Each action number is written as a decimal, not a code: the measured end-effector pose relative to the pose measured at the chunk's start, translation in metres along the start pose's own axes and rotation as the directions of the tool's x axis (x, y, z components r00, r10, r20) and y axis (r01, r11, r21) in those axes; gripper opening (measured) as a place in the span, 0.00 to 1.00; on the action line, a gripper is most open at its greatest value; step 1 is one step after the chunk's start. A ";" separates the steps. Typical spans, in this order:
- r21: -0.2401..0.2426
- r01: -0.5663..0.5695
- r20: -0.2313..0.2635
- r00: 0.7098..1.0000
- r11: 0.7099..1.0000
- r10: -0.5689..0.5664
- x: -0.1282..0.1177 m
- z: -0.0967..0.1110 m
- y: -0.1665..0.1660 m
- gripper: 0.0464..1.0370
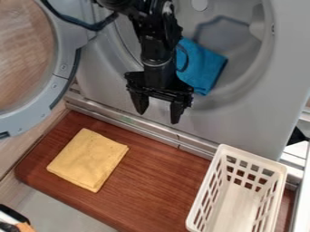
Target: Move the yellow cloth to the bottom right of the table
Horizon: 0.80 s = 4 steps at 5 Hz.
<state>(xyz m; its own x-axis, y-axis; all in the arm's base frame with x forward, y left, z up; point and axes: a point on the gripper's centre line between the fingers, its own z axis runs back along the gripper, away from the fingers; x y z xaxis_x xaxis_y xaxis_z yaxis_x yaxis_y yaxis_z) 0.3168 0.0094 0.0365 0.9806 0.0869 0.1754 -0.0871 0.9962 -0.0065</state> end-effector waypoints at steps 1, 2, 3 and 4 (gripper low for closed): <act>-0.003 0.000 -0.029 1.000 1.000 0.000 -0.006 -0.008 0.000 0.96; -0.021 -0.042 -0.071 0.997 0.999 0.040 -0.020 -0.014 0.022 0.96; -0.028 -0.045 -0.057 0.997 0.999 0.043 -0.034 -0.019 0.052 0.96; 0.025 -0.018 -0.034 0.999 1.000 0.019 -0.049 -0.025 0.095 0.96</act>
<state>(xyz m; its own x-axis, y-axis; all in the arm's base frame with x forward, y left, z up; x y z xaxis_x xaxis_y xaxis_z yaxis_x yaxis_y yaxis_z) 0.2653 0.0995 0.0028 0.9842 0.1060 0.1418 -0.1093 0.9939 0.0154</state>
